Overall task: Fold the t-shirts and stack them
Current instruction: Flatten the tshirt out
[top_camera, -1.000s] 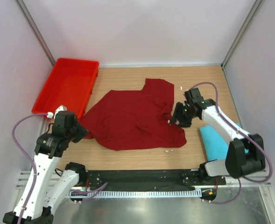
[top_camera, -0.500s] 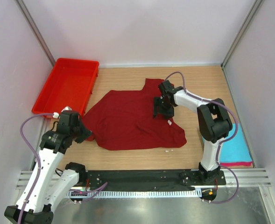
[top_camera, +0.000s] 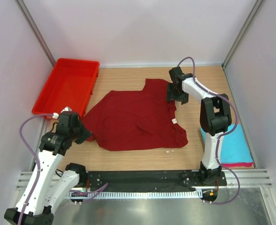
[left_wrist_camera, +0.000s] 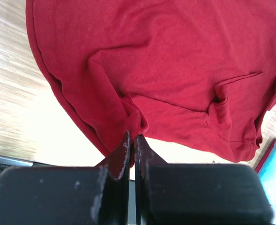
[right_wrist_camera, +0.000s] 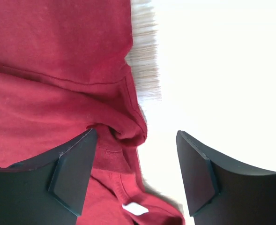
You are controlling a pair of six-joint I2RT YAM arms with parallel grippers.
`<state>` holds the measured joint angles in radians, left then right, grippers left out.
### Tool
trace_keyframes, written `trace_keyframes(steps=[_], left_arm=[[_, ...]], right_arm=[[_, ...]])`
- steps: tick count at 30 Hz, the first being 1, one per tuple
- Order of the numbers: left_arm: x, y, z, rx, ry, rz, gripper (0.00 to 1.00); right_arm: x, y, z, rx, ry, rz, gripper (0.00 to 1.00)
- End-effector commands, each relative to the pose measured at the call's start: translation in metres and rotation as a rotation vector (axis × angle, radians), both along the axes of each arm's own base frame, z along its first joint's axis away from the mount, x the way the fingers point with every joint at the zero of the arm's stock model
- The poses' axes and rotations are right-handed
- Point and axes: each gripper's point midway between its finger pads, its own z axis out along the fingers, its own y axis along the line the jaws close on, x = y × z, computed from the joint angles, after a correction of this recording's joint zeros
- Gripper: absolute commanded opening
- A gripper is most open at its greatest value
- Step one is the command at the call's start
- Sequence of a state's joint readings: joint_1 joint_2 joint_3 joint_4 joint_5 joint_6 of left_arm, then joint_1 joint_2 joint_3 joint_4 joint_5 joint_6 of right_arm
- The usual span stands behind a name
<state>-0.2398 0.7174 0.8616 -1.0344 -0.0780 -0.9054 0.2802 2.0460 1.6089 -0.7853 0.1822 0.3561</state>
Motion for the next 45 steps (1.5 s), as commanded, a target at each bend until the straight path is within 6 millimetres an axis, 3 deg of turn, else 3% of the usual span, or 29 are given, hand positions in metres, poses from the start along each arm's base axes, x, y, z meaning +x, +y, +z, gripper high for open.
trace_keyframes(steps=[1, 2, 3, 5, 7, 8, 9, 11, 15, 17, 18, 21, 32, 37, 42, 45], left_arm=[[0.004, 0.000, 0.012, -0.005, -0.045, -0.009, 0.00], [0.004, -0.002, 0.012, -0.010, -0.047, -0.012, 0.00], [0.004, -0.002, 0.011, -0.010, -0.046, -0.013, 0.00], [0.004, -0.002, 0.010, -0.011, -0.041, -0.012, 0.00], [0.005, -0.003, 0.011, -0.016, -0.048, -0.018, 0.00], [0.005, -0.003, 0.011, -0.018, -0.047, -0.017, 0.00], [0.005, -0.004, 0.011, -0.019, -0.047, -0.019, 0.00], [0.005, -0.003, 0.010, -0.016, -0.046, -0.020, 0.00], [0.006, -0.005, 0.011, -0.019, -0.047, -0.028, 0.00], [0.006, -0.005, 0.011, -0.017, -0.047, -0.028, 0.00], [0.006, -0.005, 0.011, -0.017, -0.047, -0.028, 0.00], [0.005, -0.004, 0.011, -0.013, -0.043, -0.034, 0.00], [0.008, -0.006, 0.006, -0.014, -0.034, -0.042, 0.00], [0.009, -0.007, 0.005, -0.015, -0.033, -0.046, 0.00], [0.006, -0.007, 0.003, -0.015, -0.030, -0.046, 0.00], [0.006, -0.007, 0.003, -0.016, -0.031, -0.047, 0.00]], right_arm=[[-0.003, 0.004, 0.044, -0.056, -0.058, 0.058, 0.75], [-0.010, 0.012, 0.048, -0.056, -0.068, 0.079, 0.75], [-0.014, 0.018, 0.069, -0.040, -0.115, 0.089, 0.75], [-0.024, 0.043, 0.077, 0.011, -0.142, 0.131, 0.73], [-0.029, 0.053, 0.084, 0.018, -0.162, 0.137, 0.65], [-0.033, 0.065, 0.079, 0.067, -0.146, 0.148, 0.60], [-0.032, 0.070, 0.075, 0.093, -0.147, 0.147, 0.41], [-0.031, 0.079, 0.057, 0.120, -0.105, 0.146, 0.30], [-0.033, 0.101, 0.029, 0.192, -0.036, 0.167, 0.31], [-0.032, 0.098, 0.015, 0.168, -0.013, 0.156, 0.37], [-0.030, 0.095, 0.012, 0.150, -0.020, 0.156, 0.47], [-0.030, 0.093, 0.002, 0.134, -0.012, 0.165, 0.48], [-0.033, 0.098, -0.020, 0.116, 0.015, 0.171, 0.33], [-0.032, 0.102, -0.031, 0.113, 0.033, 0.173, 0.33], [-0.029, 0.107, -0.030, 0.106, 0.033, 0.175, 0.24], [-0.030, 0.107, -0.032, 0.095, 0.039, 0.171, 0.26]])
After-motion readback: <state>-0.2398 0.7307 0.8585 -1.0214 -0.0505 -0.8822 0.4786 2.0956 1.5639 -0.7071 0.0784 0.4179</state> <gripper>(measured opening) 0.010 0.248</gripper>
